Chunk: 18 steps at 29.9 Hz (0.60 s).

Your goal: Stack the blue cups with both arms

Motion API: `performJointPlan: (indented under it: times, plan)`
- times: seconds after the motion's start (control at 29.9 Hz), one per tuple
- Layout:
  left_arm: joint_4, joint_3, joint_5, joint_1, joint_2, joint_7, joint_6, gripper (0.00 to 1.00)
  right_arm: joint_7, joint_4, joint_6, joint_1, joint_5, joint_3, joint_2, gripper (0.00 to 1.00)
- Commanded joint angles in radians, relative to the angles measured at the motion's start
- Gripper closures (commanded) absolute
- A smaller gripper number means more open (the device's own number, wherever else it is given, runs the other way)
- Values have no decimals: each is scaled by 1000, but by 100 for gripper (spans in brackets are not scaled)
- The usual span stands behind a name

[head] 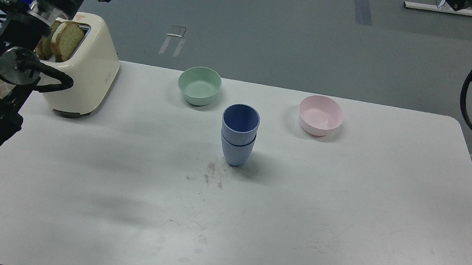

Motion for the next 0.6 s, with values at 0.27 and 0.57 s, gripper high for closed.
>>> performJointPlan:
  times: [0.27,0.57]
  plan:
    - [19,49,101,13,9,-14,7,2,149,-146,0,-148,347,43,-6,0]
    - [14,32,160,9,4,-9,9,2,166,-142,0,-202,347,63,-19,0]
